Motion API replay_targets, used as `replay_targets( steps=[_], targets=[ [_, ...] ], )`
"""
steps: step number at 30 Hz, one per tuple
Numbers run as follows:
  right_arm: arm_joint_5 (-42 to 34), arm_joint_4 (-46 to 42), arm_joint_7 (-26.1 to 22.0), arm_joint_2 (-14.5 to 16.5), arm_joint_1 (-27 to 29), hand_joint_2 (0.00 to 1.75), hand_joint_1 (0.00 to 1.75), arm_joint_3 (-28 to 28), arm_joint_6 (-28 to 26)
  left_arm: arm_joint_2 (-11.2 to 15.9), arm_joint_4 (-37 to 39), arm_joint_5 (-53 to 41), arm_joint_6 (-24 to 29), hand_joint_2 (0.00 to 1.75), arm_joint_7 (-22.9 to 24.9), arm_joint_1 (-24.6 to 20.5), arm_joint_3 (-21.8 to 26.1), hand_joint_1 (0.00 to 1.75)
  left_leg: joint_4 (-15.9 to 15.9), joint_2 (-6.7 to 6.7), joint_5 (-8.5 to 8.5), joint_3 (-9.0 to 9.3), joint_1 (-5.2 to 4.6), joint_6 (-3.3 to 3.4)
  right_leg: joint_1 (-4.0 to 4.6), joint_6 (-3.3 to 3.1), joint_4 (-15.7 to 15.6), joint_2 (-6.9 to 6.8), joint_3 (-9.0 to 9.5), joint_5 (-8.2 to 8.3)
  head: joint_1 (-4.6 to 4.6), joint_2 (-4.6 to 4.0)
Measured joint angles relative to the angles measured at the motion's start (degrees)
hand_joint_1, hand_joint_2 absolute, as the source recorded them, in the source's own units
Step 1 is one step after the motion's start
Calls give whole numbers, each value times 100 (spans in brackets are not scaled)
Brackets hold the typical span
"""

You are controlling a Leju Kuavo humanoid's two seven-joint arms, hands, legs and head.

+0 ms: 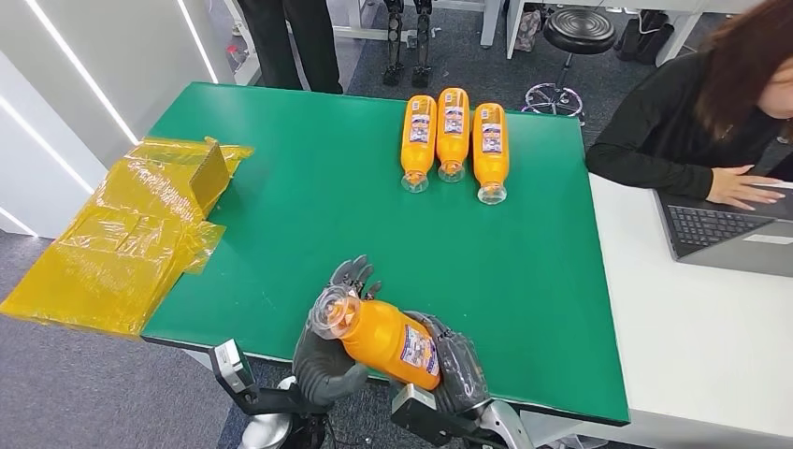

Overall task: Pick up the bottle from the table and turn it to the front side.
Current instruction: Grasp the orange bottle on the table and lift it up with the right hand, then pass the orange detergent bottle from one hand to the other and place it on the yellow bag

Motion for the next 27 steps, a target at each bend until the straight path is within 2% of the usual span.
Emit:
replay_targets(
  steps=[2,3,12,23,24,25,27],
  targets=[
    [-152,187,-104,66,-123,175,175,67,14,1,12,10,16,175,-5,-18,0,149,0,0,1,0,0,-1,0,0,1,0,0,0,0,0],
    [-227,301,-160,110,-188,175,175,100,11,4,16,9,35,175,-11,-25,0,175,0,0,1,0,0,-2,0,0,2,0,0,0,0,0],
    [-600,1189,-257,554,-721,175,175,307,36,65,19,-72,257,175,-23,-120,79,175,0,-3,4,0,1,-5,1,-1,6,-1,0,0,-1,0],
    [-700,1544,-360,672,-865,175,175,382,2,156,19,-124,346,175,-20,-136,94,175,0,-4,3,-2,0,-5,0,-1,5,-2,-2,0,-1,0],
    [-696,1553,-354,675,-863,175,175,392,-14,158,19,-126,351,175,-20,-128,94,174,0,-4,3,-2,0,-5,0,-1,5,-2,-2,0,0,0],
    [-690,1560,-341,680,-860,175,175,402,-27,160,19,-127,357,175,-20,-123,94,141,0,-4,3,-2,0,-5,0,-1,5,-2,-2,0,0,0],
    [-668,1564,-291,689,-854,175,175,418,-33,161,19,-133,375,175,-18,-112,94,58,0,-4,3,-1,0,-5,0,-1,5,-2,-3,0,-1,0]
  ],
)
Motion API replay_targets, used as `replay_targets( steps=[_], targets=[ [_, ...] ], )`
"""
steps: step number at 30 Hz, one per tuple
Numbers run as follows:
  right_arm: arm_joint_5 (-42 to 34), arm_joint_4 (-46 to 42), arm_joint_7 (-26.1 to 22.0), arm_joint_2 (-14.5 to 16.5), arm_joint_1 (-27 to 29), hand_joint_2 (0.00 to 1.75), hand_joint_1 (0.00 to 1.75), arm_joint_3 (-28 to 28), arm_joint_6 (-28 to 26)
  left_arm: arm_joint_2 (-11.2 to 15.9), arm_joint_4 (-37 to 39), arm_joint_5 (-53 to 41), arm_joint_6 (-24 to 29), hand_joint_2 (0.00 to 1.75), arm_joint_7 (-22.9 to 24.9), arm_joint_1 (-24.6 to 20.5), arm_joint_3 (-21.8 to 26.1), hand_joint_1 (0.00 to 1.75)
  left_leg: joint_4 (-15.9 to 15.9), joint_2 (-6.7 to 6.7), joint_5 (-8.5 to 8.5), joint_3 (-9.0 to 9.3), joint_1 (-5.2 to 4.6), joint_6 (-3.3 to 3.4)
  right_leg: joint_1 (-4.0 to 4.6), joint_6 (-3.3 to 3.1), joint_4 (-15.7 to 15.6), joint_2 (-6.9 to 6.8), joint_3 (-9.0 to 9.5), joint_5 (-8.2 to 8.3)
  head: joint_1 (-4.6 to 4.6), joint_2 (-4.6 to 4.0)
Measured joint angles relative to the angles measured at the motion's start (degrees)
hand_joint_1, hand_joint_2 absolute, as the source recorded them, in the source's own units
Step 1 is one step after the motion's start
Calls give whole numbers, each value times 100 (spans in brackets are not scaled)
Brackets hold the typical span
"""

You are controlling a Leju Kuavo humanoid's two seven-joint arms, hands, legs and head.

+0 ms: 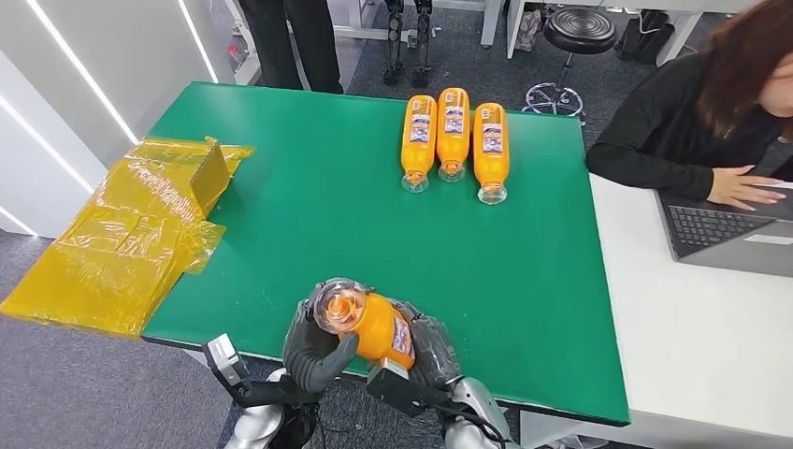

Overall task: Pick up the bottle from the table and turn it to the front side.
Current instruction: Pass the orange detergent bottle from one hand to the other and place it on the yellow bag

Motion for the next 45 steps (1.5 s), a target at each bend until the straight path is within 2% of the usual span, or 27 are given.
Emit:
replay_targets(
  steps=[1,3,18,29,33,45],
  targets=[
    [17,-1,35,2,2,175,175,5,13,1,0,-8,14,175,5,8,0,14,0,0,0,0,0,0,0,0,0,0,0,0,-1,0],
    [71,-3,115,3,2,175,175,10,62,1,0,-42,69,175,28,28,0,0,0,0,0,0,0,0,0,0,0,0,0,0,-1,0],
    [645,-98,638,-62,-59,175,175,54,711,30,-98,-426,439,175,81,230,39,0,0,1,1,3,0,0,0,0,-1,1,0,0,0,0],
    [903,-175,779,-183,-151,175,175,226,823,46,-146,-534,487,175,116,300,98,0,0,2,3,11,0,-3,-1,0,-1,1,7,1,1,0],
    [962,-190,817,-258,-212,175,175,327,815,60,-146,-540,491,175,116,313,98,175,0,2,3,13,-1,-3,-1,-1,-1,1,8,1,1,0],
    [1063,-317,1073,-425,-274,175,175,499,785,93,-125,-627,503,175,157,255,114,175,0,4,6,17,0,-6,0,-6,-1,2,8,5,0,0]
  ],
)
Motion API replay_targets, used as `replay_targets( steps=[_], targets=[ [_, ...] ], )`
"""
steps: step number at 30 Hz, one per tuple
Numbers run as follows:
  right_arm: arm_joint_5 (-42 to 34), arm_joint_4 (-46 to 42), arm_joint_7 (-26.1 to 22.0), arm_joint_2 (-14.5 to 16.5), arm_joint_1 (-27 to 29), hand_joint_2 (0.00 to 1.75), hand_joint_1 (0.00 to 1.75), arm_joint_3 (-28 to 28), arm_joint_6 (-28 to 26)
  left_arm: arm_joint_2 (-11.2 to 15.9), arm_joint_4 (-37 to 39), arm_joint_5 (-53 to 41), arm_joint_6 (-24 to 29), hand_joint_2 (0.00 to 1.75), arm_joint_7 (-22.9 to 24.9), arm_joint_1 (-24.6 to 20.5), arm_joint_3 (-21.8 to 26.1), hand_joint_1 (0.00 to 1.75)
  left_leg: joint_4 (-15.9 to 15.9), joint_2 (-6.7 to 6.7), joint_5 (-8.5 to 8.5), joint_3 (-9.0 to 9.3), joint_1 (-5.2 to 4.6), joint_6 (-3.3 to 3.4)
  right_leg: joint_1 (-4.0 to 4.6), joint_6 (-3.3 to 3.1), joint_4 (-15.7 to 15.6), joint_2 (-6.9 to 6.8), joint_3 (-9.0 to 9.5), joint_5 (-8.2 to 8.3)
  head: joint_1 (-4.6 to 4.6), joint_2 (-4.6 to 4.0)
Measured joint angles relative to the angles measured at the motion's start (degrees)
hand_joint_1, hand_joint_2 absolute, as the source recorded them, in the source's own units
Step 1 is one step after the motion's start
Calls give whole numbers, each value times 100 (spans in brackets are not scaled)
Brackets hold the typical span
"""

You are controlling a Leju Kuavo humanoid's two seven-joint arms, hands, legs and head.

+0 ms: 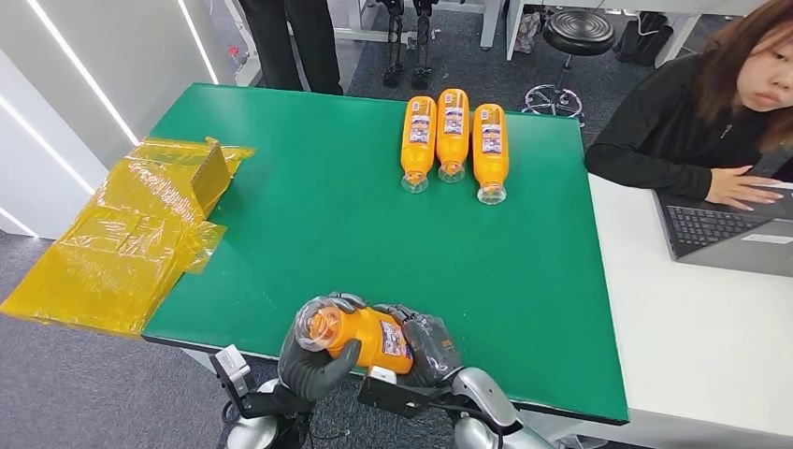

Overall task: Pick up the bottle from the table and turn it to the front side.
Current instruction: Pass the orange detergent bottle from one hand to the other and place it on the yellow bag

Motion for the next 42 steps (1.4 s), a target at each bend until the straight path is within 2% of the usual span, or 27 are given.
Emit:
replay_targets(
  steps=[4,8,21,33,37,42],
  targets=[
    [69,-118,60,-92,45,175,175,35,-6,-1,28,-16,-2,175,14,-41,4,175,0,1,0,2,0,0,0,0,-1,1,2,0,0,0],
    [91,-236,105,-174,106,175,0,69,-29,-2,40,-20,-5,175,16,-56,4,175,0,2,-1,7,0,0,0,0,-2,1,6,0,0,0],
    [29,-538,40,-314,409,175,0,46,-124,1,41,-29,28,175,-39,-60,-33,175,-1,12,-2,24,0,-1,1,-1,-3,12,18,-1,-1,0],
    [-329,-1606,-234,-480,1614,175,0,-177,-527,40,-227,-858,878,175,-192,-160,-78,175,-3,27,-15,27,1,-11,1,-4,-4,31,3,-3,0,0],
    [-574,-1994,-259,-632,1832,175,0,-61,-722,96,-280,-1081,1314,175,-171,-497,4,175,-2,35,-1,7,1,-21,2,-15,3,40,-16,14,1,0],
    [-871,-2308,-364,-800,1834,175,0,65,-956,164,-279,-1262,1477,175,-166,-814,95,175,-1,43,12,-4,1,-22,2,-17,5,53,-34,29,1,0]
  ],
)
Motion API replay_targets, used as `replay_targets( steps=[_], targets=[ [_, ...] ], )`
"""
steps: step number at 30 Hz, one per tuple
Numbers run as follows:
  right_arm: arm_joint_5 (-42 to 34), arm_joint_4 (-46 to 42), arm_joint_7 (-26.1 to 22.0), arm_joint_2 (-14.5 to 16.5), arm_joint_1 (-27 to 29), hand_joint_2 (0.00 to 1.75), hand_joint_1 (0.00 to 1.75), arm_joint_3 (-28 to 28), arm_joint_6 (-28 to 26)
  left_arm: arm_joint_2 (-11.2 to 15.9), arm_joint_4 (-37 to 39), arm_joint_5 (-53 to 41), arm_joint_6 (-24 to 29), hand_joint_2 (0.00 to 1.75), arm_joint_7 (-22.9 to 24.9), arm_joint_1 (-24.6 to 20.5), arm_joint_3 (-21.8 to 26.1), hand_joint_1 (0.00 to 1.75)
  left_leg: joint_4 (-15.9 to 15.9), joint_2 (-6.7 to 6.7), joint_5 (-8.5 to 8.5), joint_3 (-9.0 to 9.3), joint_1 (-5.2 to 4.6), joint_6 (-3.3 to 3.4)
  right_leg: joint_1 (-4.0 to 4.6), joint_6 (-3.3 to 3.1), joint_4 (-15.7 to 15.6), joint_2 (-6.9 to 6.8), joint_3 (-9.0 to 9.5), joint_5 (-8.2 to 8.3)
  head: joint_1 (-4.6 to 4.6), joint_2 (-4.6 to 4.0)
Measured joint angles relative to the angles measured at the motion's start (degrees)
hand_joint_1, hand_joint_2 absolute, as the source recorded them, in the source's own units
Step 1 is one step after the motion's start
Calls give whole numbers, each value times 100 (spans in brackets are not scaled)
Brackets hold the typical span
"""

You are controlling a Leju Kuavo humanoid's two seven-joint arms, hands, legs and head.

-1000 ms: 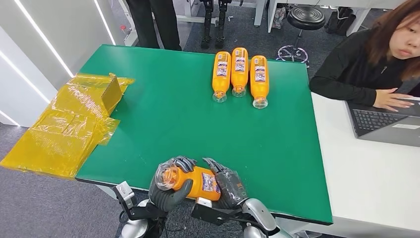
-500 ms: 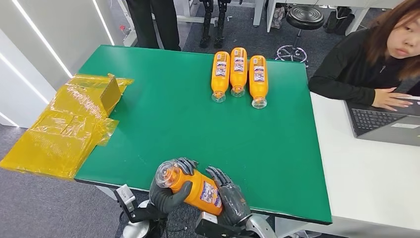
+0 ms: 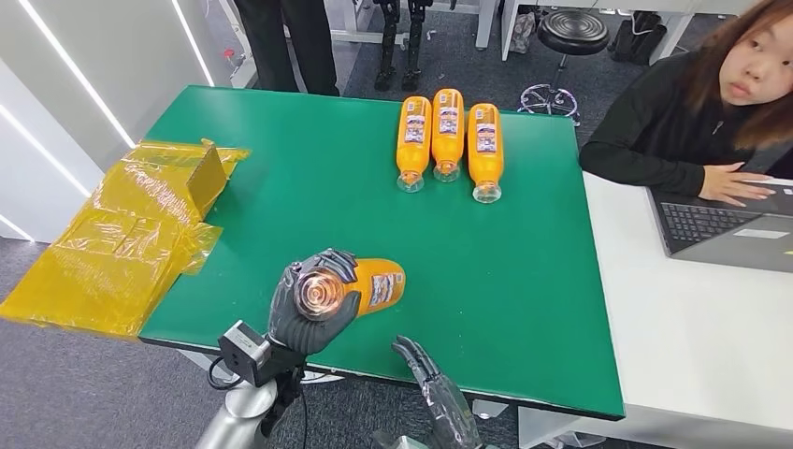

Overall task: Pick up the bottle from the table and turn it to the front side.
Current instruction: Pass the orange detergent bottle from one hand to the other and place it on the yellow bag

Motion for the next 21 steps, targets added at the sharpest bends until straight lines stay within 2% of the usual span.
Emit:
replay_targets(
  steps=[14,21],
  targets=[
    [-281,-239,-20,-175,-59,175,0,184,-222,173,82,-825,562,175,73,-458,146,175,-1,8,-1,-20,0,0,0,-1,1,11,-24,0,0,0],
    [-452,-194,-104,-175,-59,175,0,208,-320,458,229,-1977,1356,175,297,-638,148,175,-1,13,-1,-21,0,-1,0,-1,2,16,-28,-1,-1,0]
  ],
)
